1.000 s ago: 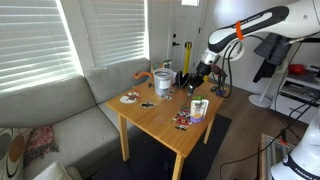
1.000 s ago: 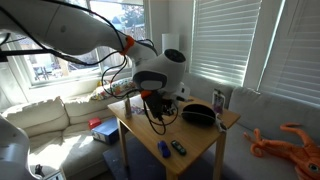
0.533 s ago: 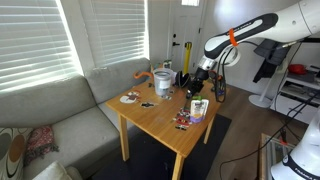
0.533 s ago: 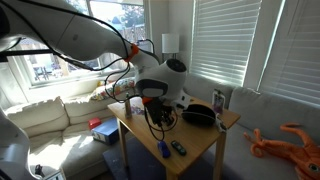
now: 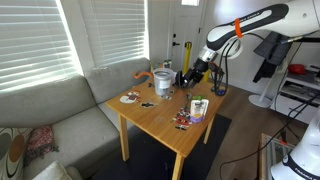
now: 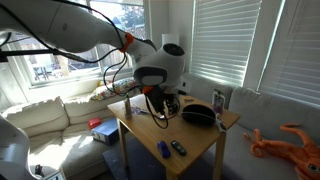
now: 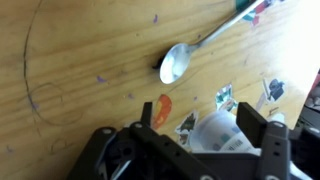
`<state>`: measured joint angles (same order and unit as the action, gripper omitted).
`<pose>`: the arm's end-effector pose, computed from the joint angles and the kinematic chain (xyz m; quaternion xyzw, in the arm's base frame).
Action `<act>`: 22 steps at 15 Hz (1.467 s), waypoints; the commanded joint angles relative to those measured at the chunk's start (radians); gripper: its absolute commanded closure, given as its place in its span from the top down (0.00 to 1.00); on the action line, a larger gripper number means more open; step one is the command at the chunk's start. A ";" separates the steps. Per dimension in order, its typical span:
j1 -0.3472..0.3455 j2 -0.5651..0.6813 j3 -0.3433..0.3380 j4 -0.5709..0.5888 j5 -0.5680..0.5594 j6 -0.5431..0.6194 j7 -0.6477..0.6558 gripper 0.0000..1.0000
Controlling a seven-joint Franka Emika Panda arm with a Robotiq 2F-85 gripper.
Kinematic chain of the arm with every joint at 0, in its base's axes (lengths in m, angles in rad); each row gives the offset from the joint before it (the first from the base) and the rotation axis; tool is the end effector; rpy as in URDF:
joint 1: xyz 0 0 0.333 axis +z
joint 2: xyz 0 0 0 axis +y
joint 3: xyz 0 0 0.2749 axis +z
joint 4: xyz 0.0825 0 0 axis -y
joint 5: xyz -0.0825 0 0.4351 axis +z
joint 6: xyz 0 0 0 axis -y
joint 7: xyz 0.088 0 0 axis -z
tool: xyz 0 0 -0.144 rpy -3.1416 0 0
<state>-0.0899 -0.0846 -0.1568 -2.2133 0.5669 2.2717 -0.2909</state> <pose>0.5732 -0.1145 0.3304 -0.9596 0.1438 -0.1262 0.2062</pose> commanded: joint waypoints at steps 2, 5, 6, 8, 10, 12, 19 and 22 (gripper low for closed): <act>-0.007 -0.091 0.019 0.082 -0.187 -0.044 0.114 1.00; 0.003 -0.084 0.028 0.159 -0.248 -0.057 0.171 1.00; 0.008 -0.076 0.032 0.184 -0.250 -0.065 0.184 1.00; 0.018 -0.051 0.046 0.227 -0.259 -0.079 0.212 1.00; 0.025 -0.026 0.071 0.261 -0.301 -0.086 0.282 1.00; 0.031 -0.002 0.094 0.287 -0.338 -0.086 0.369 1.00; 0.079 0.093 0.135 0.391 -0.321 -0.112 0.303 1.00; 0.098 0.140 0.157 0.452 -0.340 -0.148 0.248 0.82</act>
<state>-0.0038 -0.0051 -0.0157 -1.8545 0.2575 2.1866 0.0045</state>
